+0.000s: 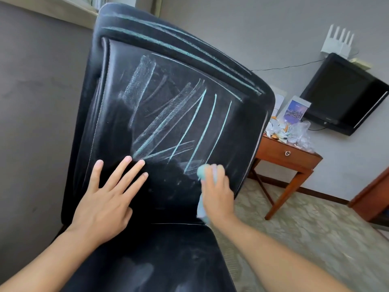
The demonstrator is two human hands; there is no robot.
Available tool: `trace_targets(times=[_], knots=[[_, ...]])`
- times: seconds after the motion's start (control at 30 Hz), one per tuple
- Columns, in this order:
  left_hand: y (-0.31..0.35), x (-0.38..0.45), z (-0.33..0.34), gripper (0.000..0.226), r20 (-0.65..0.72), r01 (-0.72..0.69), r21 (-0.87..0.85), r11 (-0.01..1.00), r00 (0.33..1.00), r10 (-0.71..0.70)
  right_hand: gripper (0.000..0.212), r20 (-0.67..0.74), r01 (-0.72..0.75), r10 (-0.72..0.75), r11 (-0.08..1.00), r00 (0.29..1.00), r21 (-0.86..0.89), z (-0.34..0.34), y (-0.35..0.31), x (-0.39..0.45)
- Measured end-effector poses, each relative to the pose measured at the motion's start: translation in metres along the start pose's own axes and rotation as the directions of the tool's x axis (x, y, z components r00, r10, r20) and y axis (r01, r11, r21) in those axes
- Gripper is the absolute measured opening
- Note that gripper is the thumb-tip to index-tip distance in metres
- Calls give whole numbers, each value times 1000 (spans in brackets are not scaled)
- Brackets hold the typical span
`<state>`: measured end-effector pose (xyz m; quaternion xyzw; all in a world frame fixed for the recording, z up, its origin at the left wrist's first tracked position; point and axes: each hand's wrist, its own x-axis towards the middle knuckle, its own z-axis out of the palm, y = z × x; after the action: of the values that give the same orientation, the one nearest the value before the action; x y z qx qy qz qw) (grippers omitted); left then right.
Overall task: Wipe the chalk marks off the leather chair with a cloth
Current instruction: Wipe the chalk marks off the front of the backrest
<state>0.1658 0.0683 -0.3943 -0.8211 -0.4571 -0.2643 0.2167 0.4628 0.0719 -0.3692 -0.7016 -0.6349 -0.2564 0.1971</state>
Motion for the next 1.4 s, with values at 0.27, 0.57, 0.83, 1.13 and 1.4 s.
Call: trace_targets(times=[0.27, 0.57, 0.83, 1.13, 1.4], knots=[[-5, -5, 2, 102, 20, -22, -18, 1000, 1000, 23, 36, 46, 302, -300, 951, 953, -68, -72, 43, 35], [-5, -3, 9, 103, 18, -19, -13, 1000, 1000, 19, 34, -361, -160, 150, 987, 920, 1, -99, 55, 154], [-9, -5, 4, 103, 55, -32, -25, 999, 998, 33, 69, 285, -75, 91, 995, 954, -66, 55, -3, -67], [-13, -5, 6, 102, 70, -40, -39, 998, 997, 43, 40, -22, 79, -80, 996, 997, -44, -51, 47, -7], [-14, -5, 11, 107, 49, -55, -14, 998, 997, 56, 32, -435, -97, 147, 986, 888, 135, -152, 51, 202]])
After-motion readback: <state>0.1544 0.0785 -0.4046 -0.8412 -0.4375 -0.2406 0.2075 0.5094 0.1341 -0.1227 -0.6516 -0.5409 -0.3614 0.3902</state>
